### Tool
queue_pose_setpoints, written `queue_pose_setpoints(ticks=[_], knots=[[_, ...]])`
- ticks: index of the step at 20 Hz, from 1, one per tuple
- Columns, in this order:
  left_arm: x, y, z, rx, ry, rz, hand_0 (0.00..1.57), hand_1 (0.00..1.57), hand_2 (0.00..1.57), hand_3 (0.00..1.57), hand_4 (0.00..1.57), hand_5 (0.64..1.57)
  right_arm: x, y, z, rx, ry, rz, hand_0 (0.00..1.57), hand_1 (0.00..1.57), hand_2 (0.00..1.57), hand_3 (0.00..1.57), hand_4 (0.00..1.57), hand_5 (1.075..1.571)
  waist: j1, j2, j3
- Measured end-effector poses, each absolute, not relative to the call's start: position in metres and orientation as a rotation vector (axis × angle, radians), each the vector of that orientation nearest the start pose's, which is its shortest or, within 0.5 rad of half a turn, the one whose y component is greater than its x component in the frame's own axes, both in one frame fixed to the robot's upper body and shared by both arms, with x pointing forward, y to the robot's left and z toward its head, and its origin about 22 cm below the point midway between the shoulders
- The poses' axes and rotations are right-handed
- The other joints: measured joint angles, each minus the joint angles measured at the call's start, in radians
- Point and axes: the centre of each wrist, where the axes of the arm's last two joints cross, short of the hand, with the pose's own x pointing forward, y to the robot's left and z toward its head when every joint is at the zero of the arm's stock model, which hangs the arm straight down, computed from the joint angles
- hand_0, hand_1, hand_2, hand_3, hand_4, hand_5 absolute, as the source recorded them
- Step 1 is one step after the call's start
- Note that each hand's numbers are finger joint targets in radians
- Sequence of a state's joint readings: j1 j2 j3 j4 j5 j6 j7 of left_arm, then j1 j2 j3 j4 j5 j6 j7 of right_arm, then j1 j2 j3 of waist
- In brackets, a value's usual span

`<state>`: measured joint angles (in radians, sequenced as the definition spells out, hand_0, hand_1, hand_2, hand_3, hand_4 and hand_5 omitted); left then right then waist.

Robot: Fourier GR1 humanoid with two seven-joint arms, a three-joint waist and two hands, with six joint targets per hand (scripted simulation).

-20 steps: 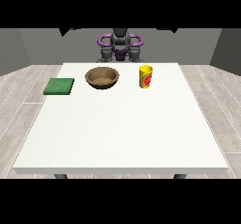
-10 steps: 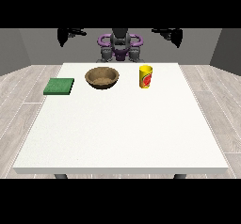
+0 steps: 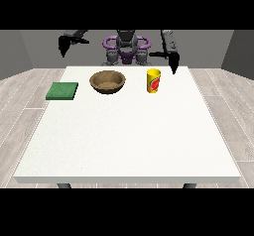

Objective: Pick the cup and pour the ball into the bowl, then pick the bowl and place it on the pad

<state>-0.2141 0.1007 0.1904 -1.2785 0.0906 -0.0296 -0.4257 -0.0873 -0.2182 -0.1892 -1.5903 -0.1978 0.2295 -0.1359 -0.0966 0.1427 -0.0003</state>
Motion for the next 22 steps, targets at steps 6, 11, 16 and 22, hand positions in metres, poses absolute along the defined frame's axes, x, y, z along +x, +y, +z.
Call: queue_pose_setpoints(ticks=[6, 11, 16, 22], knots=[[0.306, 0.268, -0.038, 0.106, -1.944, 0.107, 0.0, 0.0, 0.0, 0.0, 0.0, 1.518, 0.266, -0.324, 0.051, 0.061, -1.876, 0.105, 0.0, 0.0, 0.0, 0.0, 0.0, 1.57, -0.022, 0.053, -0.0001], [0.316, 0.264, -0.059, 0.134, -1.957, 0.111, 0.0, 0.0, 0.0, 0.0, 0.0, 1.52, 0.268, -0.324, 0.05, 0.077, -1.896, 0.11, 0.0, 0.0, 0.0, 0.0, 0.0, 1.571, -0.044, 0.085, -0.0001], [0.328, 0.263, -0.067, 0.157, -1.983, 0.11, 0.0, 0.0, 0.0, 0.0, 0.0, 1.521, 0.273, -0.326, 0.053, 0.097, -1.92, 0.115, 0.0, 0.0, 0.0, 0.0, 0.0, 1.571, -0.054, 0.125, -0.0001], [0.331, 0.257, -0.077, 0.167, -1.999, 0.101, 0.0, 0.0, 0.0, 0.0, 0.76, 1.32, 0.273, -0.329, 0.047, 0.091, -1.932, 0.118, 0.0, 0.0, 0.0, 0.0, 0.0, 1.571, -0.055, 0.131, 0.0039]])
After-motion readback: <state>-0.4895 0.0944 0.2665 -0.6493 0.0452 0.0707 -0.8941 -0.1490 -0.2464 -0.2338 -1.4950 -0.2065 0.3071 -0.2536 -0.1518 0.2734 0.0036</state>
